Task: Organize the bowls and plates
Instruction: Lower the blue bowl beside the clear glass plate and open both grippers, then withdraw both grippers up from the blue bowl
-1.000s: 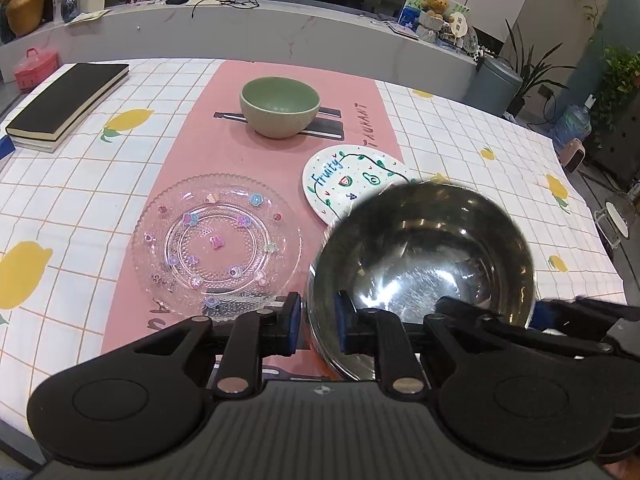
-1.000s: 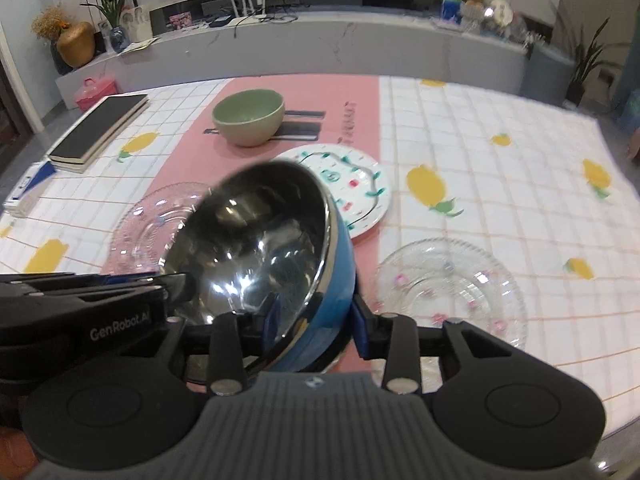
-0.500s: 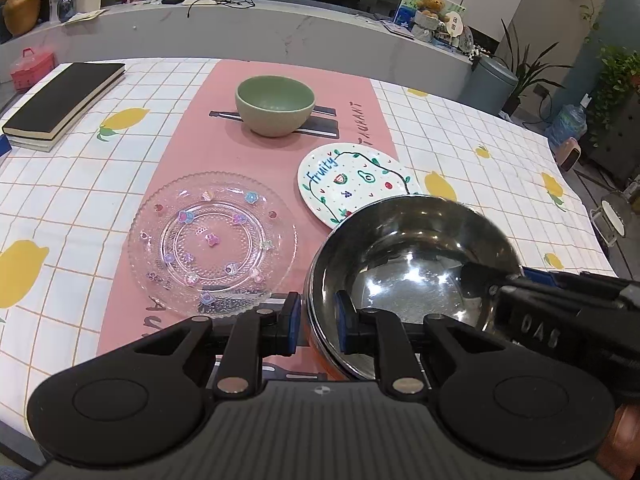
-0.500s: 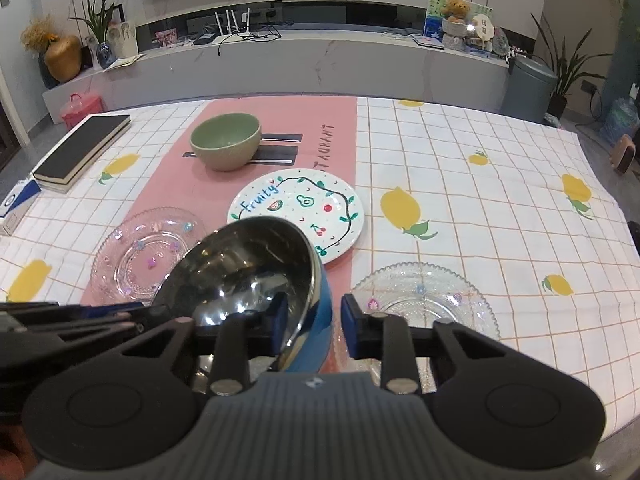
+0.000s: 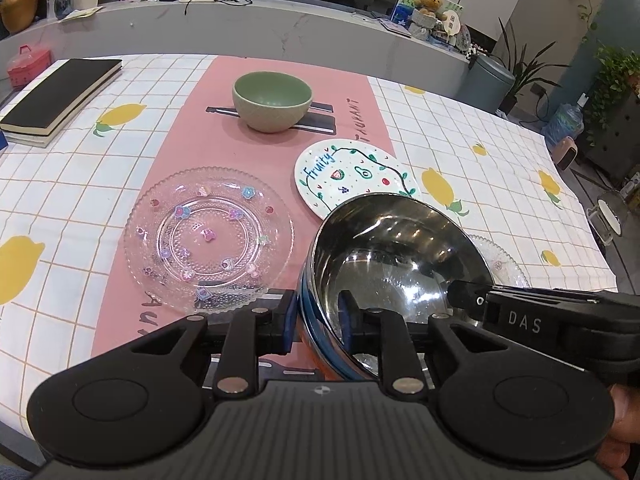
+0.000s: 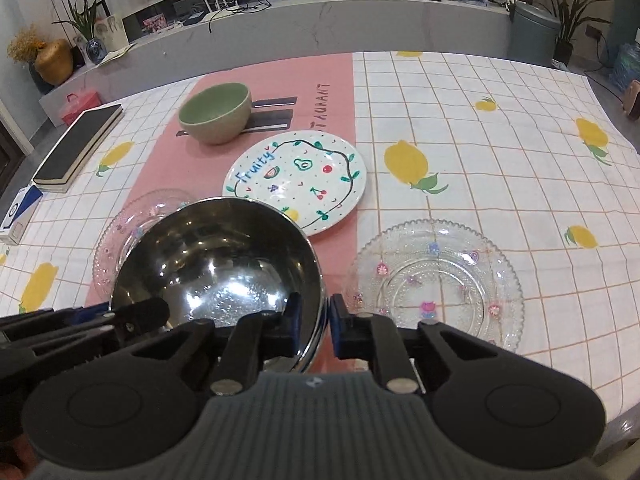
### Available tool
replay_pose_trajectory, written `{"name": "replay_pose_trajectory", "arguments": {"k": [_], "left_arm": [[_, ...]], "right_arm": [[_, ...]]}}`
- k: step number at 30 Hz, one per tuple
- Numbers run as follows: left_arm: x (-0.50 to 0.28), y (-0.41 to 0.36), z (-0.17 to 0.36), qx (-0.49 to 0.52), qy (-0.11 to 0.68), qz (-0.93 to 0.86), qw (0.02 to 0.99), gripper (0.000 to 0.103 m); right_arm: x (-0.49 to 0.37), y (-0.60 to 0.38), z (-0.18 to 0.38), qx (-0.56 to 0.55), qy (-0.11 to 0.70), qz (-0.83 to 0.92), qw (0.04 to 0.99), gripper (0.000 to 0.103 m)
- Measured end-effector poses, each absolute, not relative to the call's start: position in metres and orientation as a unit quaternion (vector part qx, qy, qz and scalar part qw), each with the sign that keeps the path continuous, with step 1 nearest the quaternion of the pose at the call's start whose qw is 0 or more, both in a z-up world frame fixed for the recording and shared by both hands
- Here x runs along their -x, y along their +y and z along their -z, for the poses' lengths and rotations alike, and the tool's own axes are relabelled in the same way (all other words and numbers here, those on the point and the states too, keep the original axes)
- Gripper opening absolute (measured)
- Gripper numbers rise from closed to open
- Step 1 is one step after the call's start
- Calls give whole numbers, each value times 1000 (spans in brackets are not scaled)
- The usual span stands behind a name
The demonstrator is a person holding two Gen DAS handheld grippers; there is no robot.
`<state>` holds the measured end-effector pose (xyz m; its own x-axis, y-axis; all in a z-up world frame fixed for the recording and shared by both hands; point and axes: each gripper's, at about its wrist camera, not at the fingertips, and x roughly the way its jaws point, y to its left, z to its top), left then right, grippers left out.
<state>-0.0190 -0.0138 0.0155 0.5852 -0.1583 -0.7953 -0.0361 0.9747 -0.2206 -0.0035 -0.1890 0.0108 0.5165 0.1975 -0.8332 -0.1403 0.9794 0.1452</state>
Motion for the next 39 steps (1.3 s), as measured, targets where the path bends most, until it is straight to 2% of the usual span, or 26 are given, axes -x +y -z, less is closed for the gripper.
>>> {"name": "replay_pose_trajectory", "arguments": {"k": [7, 14, 16, 22, 33, 39], "left_arm": [[17, -25, -8, 88, 462, 38, 882, 38], [14, -16, -1, 115, 476, 41, 871, 35], [15, -13, -5, 122, 470, 42, 873, 35], [17, -2, -27, 131, 446, 36, 885, 35], [-29, 10, -70, 117, 407, 33, 905, 41], [-60, 23, -59, 115, 409, 17, 905, 41]], "right_arm": [[1, -188, -4, -32, 494, -102, 863, 21], [0, -190, -5, -39, 496, -98, 862, 22], [0, -193, -9, -45, 490, -94, 865, 35], [0, -199, -28, -51, 462, -93, 880, 42], [-38, -189, -79, -95, 425, -125, 891, 46], [-77, -175, -91, -84, 417, -132, 895, 48]]}}
